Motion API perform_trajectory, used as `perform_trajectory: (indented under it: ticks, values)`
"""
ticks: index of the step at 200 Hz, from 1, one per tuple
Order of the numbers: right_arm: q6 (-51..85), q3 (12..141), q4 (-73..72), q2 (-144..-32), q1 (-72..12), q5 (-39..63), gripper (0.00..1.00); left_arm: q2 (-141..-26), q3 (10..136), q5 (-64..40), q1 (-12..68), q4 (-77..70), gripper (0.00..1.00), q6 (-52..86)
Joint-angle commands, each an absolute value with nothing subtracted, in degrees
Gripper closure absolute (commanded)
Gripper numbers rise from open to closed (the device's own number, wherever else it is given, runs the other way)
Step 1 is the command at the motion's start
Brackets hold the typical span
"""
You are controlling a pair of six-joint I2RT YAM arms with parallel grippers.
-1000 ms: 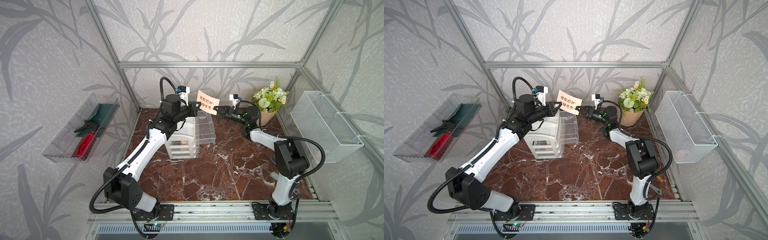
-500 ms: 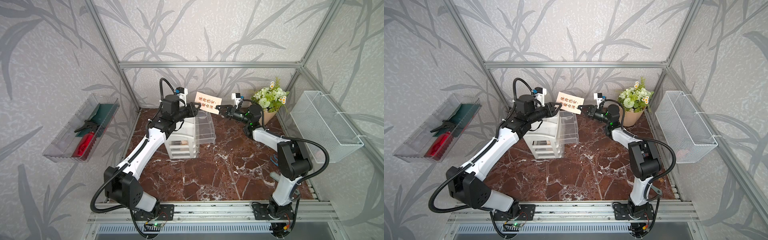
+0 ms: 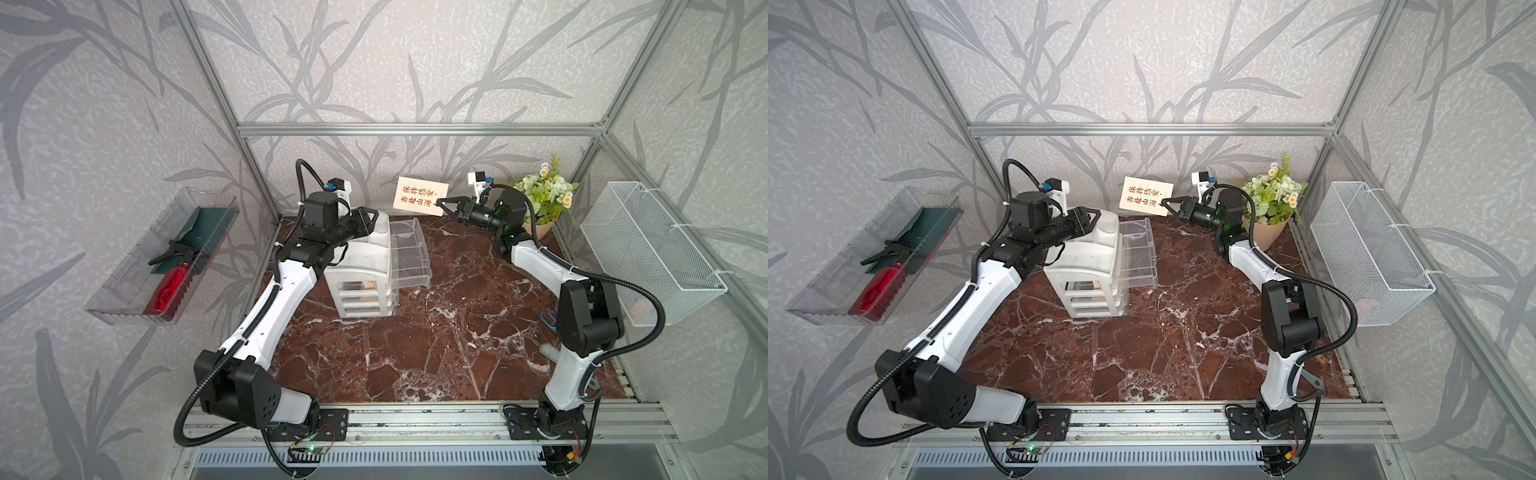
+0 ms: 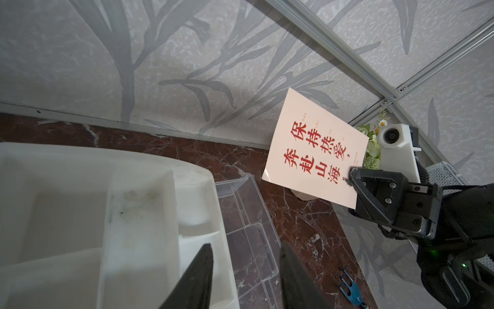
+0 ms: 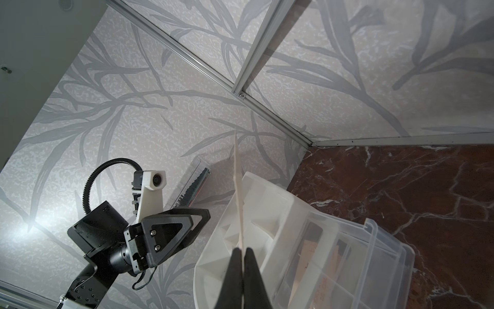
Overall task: Take the postcards out of the drawer
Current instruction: Place the postcard at the center of the board.
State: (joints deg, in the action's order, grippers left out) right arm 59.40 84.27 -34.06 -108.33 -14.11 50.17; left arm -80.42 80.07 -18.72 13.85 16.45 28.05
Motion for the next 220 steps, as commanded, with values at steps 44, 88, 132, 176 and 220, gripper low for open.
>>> perform_trajectory:
  ticks: [44,88,132,176,220]
  values:
    - [45.1,98.49,-9.47,-116.32,-13.62,46.08,1.0,-76.08,85.38,-8.49,13.1,33.31,0.59,18.79]
    - [43.08,105.76,-3.75,-121.89,-13.49,43.97,1.0,-74.54,84.67,-7.86,12.14,36.18,0.59,17.1]
    - [40.75,112.23,2.23,-127.42,-13.53,42.13,1.0,-73.88,84.38,-8.5,11.78,37.24,0.55,16.01]
    - [38.12,116.17,7.69,-131.58,-13.62,40.08,1.0,-73.95,84.37,-7.82,11.35,38.52,0.53,15.3]
    - [36.96,118.6,11.7,-136.01,-13.81,38.77,1.0,-72.88,82.58,-6.03,11.07,37.58,0.45,15.3]
